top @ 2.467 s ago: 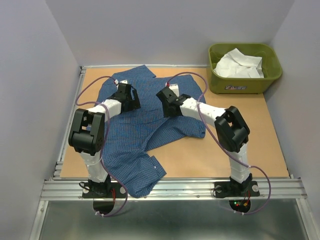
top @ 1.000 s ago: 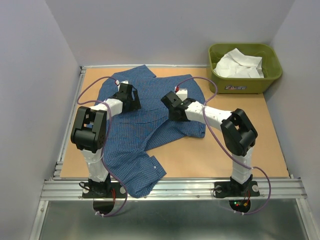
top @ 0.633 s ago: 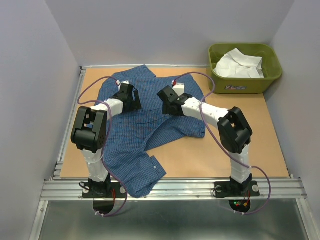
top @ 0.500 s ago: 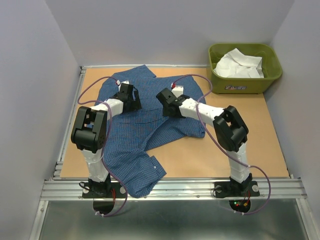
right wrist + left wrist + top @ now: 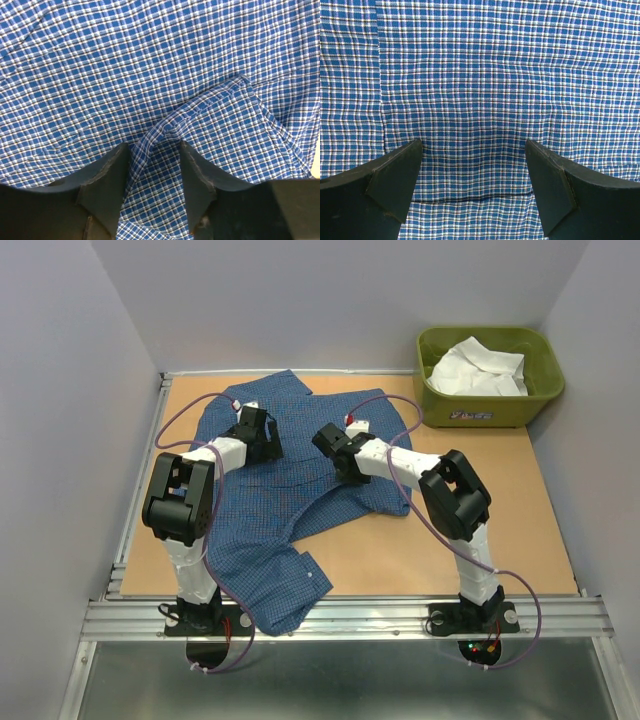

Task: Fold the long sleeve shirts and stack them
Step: Flatten the shirt out

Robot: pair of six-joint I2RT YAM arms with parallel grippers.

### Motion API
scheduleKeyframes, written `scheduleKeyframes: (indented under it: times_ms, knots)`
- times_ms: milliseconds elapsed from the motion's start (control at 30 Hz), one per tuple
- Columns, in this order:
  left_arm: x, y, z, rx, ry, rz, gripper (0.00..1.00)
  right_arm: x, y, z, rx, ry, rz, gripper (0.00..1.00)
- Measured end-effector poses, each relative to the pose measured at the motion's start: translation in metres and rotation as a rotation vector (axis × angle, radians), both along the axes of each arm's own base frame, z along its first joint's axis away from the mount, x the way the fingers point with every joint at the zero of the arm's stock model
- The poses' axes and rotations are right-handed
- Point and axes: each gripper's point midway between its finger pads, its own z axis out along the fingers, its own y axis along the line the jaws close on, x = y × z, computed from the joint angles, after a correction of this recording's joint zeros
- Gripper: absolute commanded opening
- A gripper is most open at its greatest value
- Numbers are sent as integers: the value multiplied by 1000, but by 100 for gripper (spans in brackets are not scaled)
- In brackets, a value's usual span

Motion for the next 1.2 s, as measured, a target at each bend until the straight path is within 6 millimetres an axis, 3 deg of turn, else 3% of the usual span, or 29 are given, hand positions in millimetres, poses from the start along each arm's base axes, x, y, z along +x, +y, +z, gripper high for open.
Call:
scheduleKeyframes:
  times_ms: [133,267,467,600,700,800,933,1033,1200]
  knots:
    - [0,0,0,0,0,0,94,-2,-3,0,-13,3,-8,19]
    - [0,0,0,0,0,0,94,-2,-5,0,-22,1,-11,1]
    - [1,0,0,5,2,3,94,-8,-7,14,-30,1,7,1]
    - [1,1,-1,7,4,4,94,-27,-4,51,-3,-22,59,1]
    - [1,1,-1,8,4,5,94,-59,1,79,30,-29,117,1]
    - [1,2,-1,11,5,6,94,-111,8,96,63,0,195,1]
    - [1,2,-1,14,6,8,94,-180,8,88,84,104,278,1]
    - [1,3,-1,14,6,9,94,-225,-4,76,103,188,293,4]
    - [0,3,-1,14,8,9,94,-275,-44,65,168,255,227,40]
